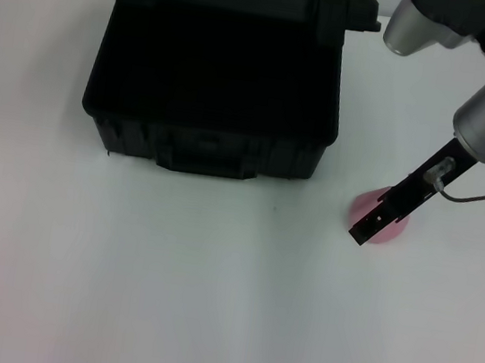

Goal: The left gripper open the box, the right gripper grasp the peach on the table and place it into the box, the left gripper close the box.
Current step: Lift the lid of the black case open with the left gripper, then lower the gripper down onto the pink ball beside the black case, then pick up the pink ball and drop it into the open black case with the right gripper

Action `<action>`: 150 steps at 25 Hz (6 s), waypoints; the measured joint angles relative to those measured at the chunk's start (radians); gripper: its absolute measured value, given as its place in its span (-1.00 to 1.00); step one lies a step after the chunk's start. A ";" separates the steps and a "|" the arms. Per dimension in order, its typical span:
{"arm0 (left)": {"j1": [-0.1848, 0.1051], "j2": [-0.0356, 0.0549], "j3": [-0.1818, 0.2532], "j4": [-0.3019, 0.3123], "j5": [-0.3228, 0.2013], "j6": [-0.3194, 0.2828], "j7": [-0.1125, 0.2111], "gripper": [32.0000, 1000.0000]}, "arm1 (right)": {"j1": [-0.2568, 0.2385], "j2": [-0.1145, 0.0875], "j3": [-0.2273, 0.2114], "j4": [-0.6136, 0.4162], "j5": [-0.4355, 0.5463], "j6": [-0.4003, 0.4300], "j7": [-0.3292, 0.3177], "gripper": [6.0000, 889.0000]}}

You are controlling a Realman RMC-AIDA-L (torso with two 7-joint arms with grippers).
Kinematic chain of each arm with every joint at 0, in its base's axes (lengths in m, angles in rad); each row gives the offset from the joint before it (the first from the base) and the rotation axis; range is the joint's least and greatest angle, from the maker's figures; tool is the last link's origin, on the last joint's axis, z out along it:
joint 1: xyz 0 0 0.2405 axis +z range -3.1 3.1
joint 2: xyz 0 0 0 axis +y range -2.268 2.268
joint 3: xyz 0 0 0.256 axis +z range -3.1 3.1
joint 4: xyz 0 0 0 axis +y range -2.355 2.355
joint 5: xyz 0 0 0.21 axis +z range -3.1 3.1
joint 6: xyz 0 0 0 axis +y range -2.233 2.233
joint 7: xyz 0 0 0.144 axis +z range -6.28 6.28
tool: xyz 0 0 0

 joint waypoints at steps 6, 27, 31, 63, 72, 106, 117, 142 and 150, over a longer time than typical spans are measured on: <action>-0.008 -0.0003 -0.011 0.003 0.002 -0.010 0.008 -0.27 | 0.000 0.000 0.000 0.001 0.000 -0.001 0.000 0.92; -0.014 0.0003 -0.011 0.013 0.004 -0.013 0.012 -0.27 | 0.015 -0.013 0.005 0.110 -0.041 -0.119 -0.013 0.92; -0.015 0.0004 -0.011 0.013 0.004 -0.013 0.016 -0.27 | 0.015 -0.014 0.007 0.113 -0.042 -0.126 -0.018 0.92; -0.024 0.0011 -0.013 0.013 0.004 -0.012 0.022 -0.27 | 0.015 -0.014 0.003 0.206 -0.076 -0.275 -0.027 0.91; -0.026 0.0003 -0.008 0.014 0.005 -0.013 0.022 -0.27 | 0.016 -0.010 0.002 0.258 -0.080 -0.339 -0.040 0.91; -0.036 -0.0028 -0.004 0.013 0.005 -0.013 0.023 -0.27 | 0.017 -0.001 0.002 0.363 -0.071 -0.440 -0.060 0.65; -0.035 -0.0028 -0.002 0.012 0.005 -0.016 0.023 -0.27 | 0.023 -0.004 0.008 0.363 -0.071 -0.431 -0.059 -0.14; -0.031 -0.0025 -0.002 0.007 0.003 -0.023 0.031 -0.27 | 0.028 -0.011 0.054 0.253 -0.066 -0.326 -0.074 -0.92; -0.026 -0.0015 -0.002 0.007 0.003 -0.023 0.031 -0.27 | 0.013 -0.011 0.201 0.137 -0.066 -0.244 -0.149 -0.92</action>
